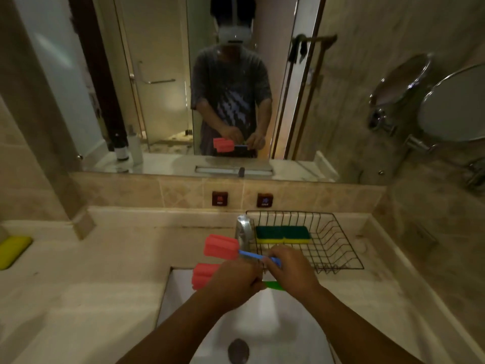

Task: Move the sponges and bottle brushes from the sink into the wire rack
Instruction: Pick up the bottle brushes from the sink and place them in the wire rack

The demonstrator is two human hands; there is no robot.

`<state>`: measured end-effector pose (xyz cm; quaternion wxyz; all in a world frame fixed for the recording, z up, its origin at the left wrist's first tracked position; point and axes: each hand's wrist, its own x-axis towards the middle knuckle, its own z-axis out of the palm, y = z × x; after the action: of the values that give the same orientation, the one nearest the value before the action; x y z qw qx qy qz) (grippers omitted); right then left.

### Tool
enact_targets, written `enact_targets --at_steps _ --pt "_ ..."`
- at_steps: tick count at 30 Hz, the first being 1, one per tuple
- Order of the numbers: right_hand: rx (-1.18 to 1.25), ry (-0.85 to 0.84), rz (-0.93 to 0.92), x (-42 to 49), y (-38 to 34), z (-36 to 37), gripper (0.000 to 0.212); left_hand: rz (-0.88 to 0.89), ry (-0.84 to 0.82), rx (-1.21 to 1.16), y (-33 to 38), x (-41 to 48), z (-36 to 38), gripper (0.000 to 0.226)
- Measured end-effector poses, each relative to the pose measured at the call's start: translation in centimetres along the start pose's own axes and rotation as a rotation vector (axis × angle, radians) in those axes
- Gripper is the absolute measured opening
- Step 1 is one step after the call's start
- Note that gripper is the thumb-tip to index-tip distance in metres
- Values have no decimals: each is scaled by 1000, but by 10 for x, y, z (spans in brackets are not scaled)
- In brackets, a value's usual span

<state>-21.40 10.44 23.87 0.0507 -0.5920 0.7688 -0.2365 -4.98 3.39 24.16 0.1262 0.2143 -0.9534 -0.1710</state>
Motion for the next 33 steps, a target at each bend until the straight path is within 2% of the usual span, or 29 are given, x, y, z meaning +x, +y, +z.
enact_targets --at_steps 6,12,17,26,33 --pt "20 41 -63 8 -8 -31 14 71 56 -38 5 15 -20 27" --pt "-11 34 -66 11 5 -40 15 92 87 -40 12 24 -14 25" --pt "-14 32 -12 10 32 -48 16 63 51 -47 25 42 0 21" --pt "148 50 32 44 112 -54 13 -5 -20 -81 40 105 37 23" --pt "126 -55 -27 78 198 -36 18 -73 -106 -38 51 166 80 21"
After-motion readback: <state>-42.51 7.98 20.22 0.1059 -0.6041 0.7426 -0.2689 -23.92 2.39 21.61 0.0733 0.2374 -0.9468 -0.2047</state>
